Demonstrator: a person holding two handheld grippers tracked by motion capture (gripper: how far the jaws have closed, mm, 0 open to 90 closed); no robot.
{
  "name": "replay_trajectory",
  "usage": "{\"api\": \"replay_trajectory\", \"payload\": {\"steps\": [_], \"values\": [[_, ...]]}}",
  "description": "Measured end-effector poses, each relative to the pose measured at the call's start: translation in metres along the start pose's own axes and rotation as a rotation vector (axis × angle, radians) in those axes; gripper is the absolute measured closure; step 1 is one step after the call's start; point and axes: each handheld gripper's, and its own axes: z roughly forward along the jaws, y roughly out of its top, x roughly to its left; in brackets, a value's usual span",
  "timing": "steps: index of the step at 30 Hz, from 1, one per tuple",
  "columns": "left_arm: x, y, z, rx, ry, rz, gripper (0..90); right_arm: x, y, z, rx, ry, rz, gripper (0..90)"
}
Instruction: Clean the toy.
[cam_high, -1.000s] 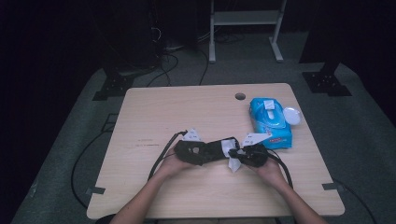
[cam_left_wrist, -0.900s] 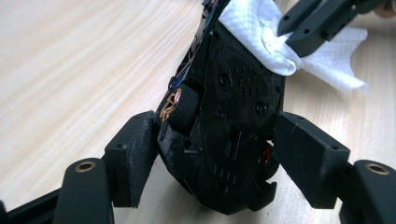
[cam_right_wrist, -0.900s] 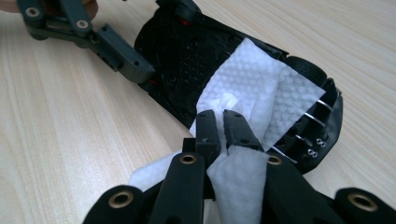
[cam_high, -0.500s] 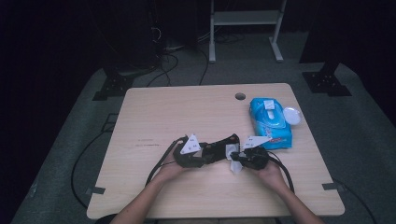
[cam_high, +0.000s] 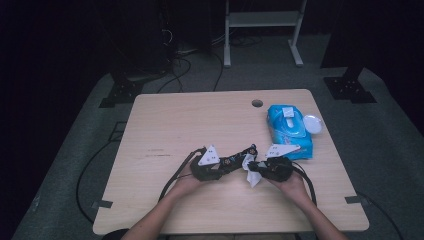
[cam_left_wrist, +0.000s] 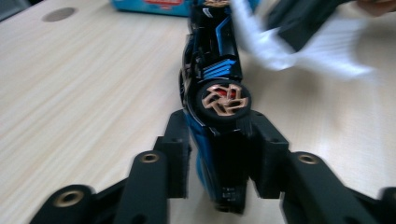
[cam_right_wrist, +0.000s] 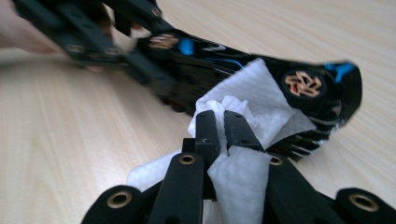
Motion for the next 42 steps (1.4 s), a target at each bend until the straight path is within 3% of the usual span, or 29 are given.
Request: {"api": "replay_trajectory", "payload": {"steps": [5, 11, 15, 21, 30, 37, 41, 42], "values": [[0.005, -0.001, -0.002, 0.000, 0.003, 0.023, 66.4, 0.007, 0.015, -0.011, -0.064, -0.003, -0.025, 83.9], [0.008, -0.003, -0.004, -0.018, -0.009, -0.007, 66.3, 0.020, 0.048, -0.002, -0.137, 0.015, -0.057, 83.9], [0.010, -0.005, -0.005, -0.014, -0.006, -0.025, 66.3, 0.035, 0.068, 0.029, -0.084, 0.042, -0.095, 83.9], [0.015, -0.009, -0.011, -0.012, -0.007, -0.010, 66.4, 0.035, 0.069, 0.060, -0.016, 0.039, -0.090, 83.8], [0.017, -0.009, -0.011, -0.019, -0.017, -0.020, 66.3, 0.017, 0.065, 0.045, -0.010, -0.052, -0.076, 83.7], [0.017, -0.009, -0.011, -0.017, -0.019, -0.021, 66.2, 0.033, 0.071, 0.058, -0.024, -0.005, -0.107, 83.6], [0.019, -0.010, -0.012, -0.019, -0.023, -0.025, 66.4, 0.030, 0.072, 0.058, -0.014, -0.009, -0.109, 83.5], [0.019, -0.010, -0.012, -0.019, -0.021, -0.024, 66.4, 0.024, 0.071, 0.053, -0.006, -0.033, -0.107, 83.5]]}}
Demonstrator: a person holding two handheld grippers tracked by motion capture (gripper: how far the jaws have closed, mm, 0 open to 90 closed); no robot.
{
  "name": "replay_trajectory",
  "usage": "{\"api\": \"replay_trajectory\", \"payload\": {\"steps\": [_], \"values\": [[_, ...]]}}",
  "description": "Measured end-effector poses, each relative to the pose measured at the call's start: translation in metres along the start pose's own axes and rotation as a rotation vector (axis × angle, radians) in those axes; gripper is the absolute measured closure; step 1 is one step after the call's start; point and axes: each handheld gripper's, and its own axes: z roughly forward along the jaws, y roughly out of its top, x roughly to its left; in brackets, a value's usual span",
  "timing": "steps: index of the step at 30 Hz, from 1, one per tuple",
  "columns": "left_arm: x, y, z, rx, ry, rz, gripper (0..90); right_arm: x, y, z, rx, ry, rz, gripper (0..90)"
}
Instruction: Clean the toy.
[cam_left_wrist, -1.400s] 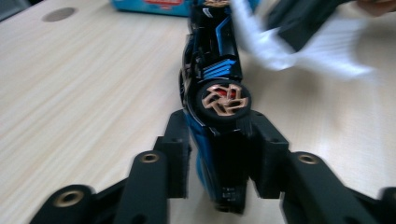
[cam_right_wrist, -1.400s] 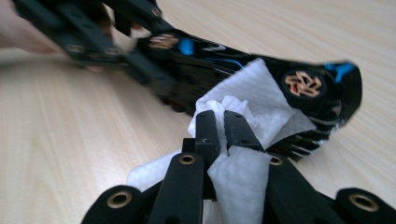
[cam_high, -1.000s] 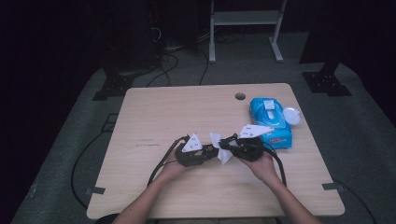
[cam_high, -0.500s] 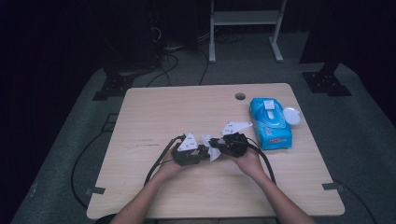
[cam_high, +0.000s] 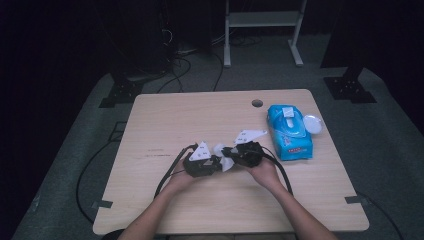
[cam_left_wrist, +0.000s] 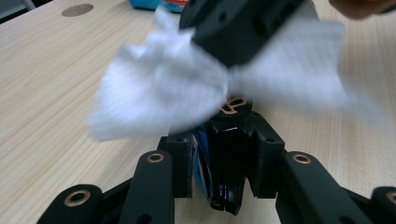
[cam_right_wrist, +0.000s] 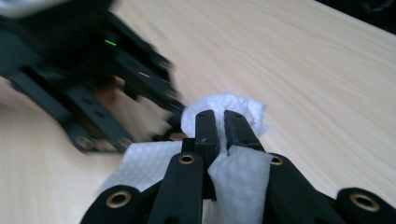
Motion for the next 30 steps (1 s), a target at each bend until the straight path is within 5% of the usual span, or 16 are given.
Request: {"api": "replay_trajectory", "payload": {"steps": [3, 7, 15, 24, 30], "values": [[0.001, 0.000, 0.000, 0.004, 0.001, 0.007, 66.4, -0.015, -0.008, -0.013, 0.019, -0.086, -0.004, 83.6], [0.002, 0.001, 0.001, 0.003, -0.003, 0.002, 66.3, -0.031, -0.016, -0.024, -0.004, -0.085, 0.094, 83.5], [0.002, 0.000, -0.001, 0.008, -0.004, -0.001, 66.3, 0.000, -0.004, -0.001, -0.019, -0.001, 0.023, 83.4], [0.003, 0.001, -0.001, 0.011, -0.001, 0.007, 66.3, -0.024, -0.013, -0.019, 0.006, -0.087, 0.042, 83.5], [0.002, 0.000, 0.000, 0.007, -0.001, 0.002, 66.1, -0.011, -0.009, -0.009, -0.006, -0.040, 0.033, 83.4]]}}
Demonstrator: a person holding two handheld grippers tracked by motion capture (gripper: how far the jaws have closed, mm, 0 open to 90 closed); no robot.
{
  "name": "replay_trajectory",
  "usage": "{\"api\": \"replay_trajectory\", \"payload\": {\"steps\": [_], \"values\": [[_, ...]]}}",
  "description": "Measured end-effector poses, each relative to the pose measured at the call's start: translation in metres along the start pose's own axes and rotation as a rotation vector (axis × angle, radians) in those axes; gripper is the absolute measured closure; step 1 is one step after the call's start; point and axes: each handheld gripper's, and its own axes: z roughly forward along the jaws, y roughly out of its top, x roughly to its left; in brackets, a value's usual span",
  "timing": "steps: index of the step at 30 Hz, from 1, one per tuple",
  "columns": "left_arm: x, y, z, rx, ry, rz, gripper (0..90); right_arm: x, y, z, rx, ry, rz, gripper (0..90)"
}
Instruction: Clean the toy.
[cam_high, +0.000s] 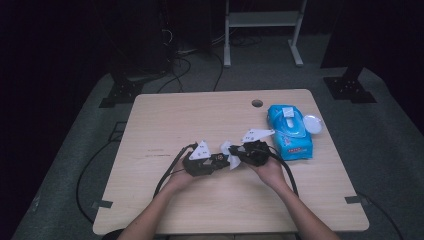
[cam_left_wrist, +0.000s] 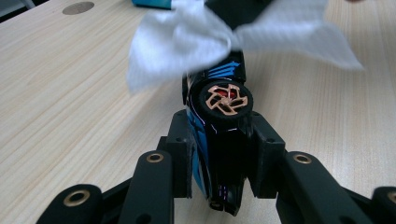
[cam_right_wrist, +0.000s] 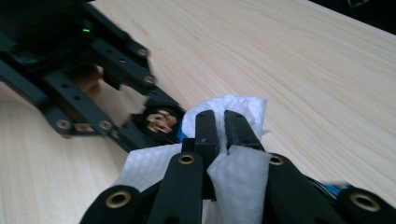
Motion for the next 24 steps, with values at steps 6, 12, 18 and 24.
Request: {"api": "replay_trajectory", "payload": {"steps": [6, 12, 18, 24], "values": [[0.000, 0.000, -0.001, 0.005, -0.001, 0.009, 66.2, -0.001, 0.000, -0.001, 0.013, -0.019, -0.025, 83.4], [0.000, 0.001, 0.000, 0.006, 0.000, 0.015, 66.1, -0.013, -0.003, -0.010, 0.020, -0.058, 0.000, 83.4], [0.001, 0.000, -0.001, 0.008, 0.000, 0.011, 66.2, -0.002, -0.001, -0.002, 0.004, -0.003, -0.007, 83.4], [0.001, 0.001, -0.003, 0.009, 0.005, 0.013, 66.2, -0.020, -0.008, -0.018, 0.024, -0.084, 0.002, 83.5]]}}
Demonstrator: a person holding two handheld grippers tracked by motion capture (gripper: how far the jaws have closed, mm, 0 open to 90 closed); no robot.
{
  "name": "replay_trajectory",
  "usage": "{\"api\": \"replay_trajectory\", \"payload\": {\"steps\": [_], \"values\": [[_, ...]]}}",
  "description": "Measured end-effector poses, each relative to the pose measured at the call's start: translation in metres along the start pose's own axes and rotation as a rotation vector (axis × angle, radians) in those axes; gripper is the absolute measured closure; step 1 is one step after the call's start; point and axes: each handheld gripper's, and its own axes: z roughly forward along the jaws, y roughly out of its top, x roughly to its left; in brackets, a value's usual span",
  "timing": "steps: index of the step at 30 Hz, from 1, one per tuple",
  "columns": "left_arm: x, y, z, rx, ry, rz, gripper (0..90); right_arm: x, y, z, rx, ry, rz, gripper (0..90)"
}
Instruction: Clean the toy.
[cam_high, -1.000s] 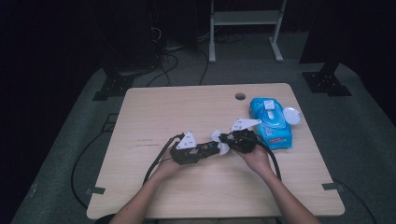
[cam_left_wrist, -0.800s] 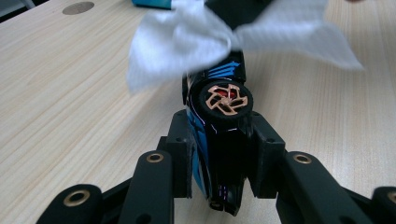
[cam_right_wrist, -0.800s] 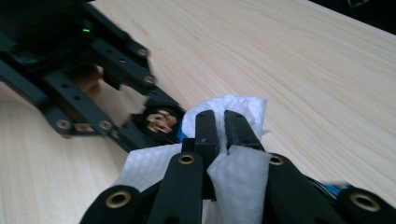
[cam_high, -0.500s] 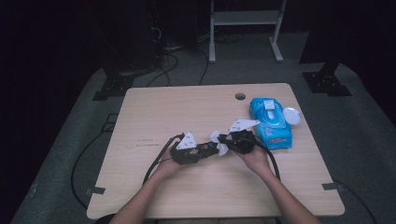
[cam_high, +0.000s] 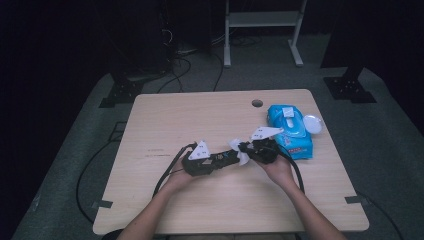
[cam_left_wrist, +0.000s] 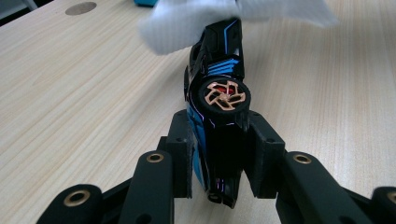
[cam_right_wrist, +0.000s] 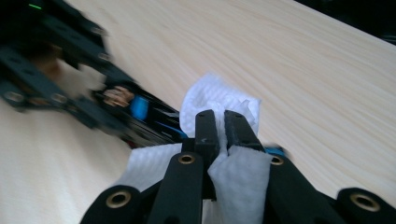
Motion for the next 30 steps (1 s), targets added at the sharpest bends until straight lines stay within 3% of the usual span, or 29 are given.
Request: {"api": "replay_trajectory", "payload": {"steps": [2, 6, 12, 16, 19, 22, 26, 30], "values": [[0.000, 0.000, 0.000, 0.001, 0.001, 0.002, 66.2, -0.008, -0.004, -0.005, 0.010, -0.029, 0.011, 83.5], [0.000, 0.000, 0.001, -0.001, 0.001, 0.002, 66.2, -0.014, -0.006, -0.009, 0.005, -0.040, 0.038, 83.4], [0.000, 0.000, 0.001, -0.002, 0.002, 0.000, 66.2, -0.001, -0.001, -0.002, -0.014, 0.016, 0.017, 83.4], [0.000, 0.000, 0.000, 0.003, 0.003, 0.003, 66.2, -0.007, -0.003, -0.004, 0.004, -0.021, 0.010, 83.5], [0.000, 0.000, 0.000, 0.000, 0.003, 0.002, 66.1, -0.021, -0.008, -0.014, -0.004, -0.055, 0.062, 83.5], [0.000, 0.000, 0.000, -0.004, 0.003, -0.005, 66.1, -0.026, -0.011, -0.022, -0.015, -0.068, 0.081, 83.4], [0.001, 0.000, 0.001, -0.004, 0.002, -0.006, 66.1, -0.023, -0.010, -0.019, -0.015, -0.052, 0.079, 83.4], [0.001, 0.000, 0.000, 0.003, 0.000, -0.007, 66.3, -0.010, -0.007, -0.006, -0.006, -0.033, 0.043, 83.4]]}}
